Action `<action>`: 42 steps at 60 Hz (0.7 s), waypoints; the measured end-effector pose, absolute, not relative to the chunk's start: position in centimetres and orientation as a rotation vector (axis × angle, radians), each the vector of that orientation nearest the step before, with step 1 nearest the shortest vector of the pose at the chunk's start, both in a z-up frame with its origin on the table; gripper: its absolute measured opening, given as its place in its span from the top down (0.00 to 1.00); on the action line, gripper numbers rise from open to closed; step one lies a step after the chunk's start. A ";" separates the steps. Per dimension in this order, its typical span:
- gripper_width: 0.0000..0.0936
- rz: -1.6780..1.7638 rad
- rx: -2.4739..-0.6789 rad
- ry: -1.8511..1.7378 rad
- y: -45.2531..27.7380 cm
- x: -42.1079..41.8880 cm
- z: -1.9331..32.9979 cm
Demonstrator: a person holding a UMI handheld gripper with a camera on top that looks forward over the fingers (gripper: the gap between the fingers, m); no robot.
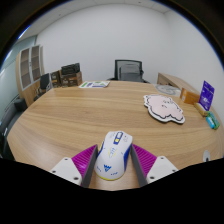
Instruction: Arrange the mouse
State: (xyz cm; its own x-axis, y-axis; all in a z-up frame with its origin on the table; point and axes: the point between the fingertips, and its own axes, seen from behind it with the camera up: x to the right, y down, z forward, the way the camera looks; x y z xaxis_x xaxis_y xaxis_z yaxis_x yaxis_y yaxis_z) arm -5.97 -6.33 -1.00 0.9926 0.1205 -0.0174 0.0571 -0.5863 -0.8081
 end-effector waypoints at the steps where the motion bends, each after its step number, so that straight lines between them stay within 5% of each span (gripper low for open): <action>1: 0.30 0.088 -2.198 -0.122 -6.2 -6.1 -1.0; 18: 0.56 0.073 -2.266 0.003 -6.6 -6.7 -1.4; 30: 0.57 0.038 -2.312 0.063 -5.9 -6.2 -0.3; 42: 0.57 0.027 -2.230 0.059 3.9 1.5 4.1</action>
